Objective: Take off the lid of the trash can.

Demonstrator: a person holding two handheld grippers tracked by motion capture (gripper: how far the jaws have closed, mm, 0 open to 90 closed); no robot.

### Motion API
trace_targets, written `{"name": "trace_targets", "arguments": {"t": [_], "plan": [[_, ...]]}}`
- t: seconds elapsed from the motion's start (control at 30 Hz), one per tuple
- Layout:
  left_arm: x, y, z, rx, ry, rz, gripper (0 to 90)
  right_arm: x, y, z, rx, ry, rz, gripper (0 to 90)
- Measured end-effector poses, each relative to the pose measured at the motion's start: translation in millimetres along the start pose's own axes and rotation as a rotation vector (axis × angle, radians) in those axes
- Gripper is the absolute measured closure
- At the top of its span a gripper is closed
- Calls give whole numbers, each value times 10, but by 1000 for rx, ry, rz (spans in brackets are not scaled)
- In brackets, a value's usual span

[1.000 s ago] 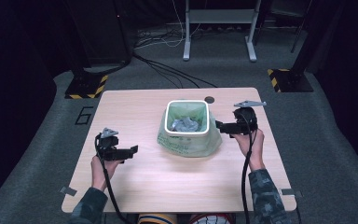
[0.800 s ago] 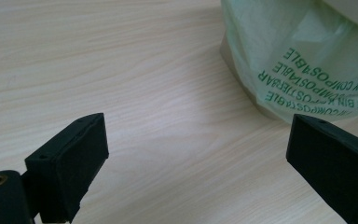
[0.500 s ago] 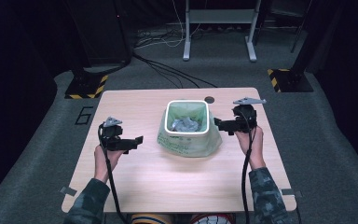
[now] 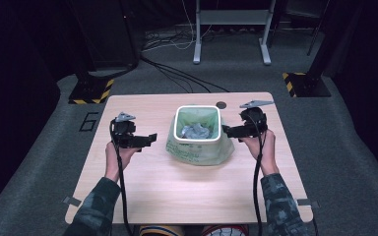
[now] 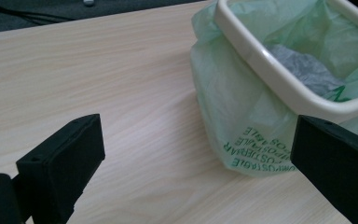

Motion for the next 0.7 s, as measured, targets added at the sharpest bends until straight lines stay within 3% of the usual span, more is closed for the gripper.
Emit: {"name": "trace_targets", "arguments": {"t": [0.43, 0.7], "plan": [[-101, -318, -75, -4, 44, -15, 49, 53, -100, -76, 4, 0, -9, 93], [-165, -465, -169, 0, 54, -29, 120, 95, -154, -130, 7, -3, -8, 170]]}}
Point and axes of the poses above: each handheld gripper's, and its own axes: z roughly backward along the jaws, y roughly out of its underside, x roughly to its left, the point moved 4 cm from there along -z, roughly forward along the jaws, and after that the axes turned 12 degrees about x, right-handed, at the moved point
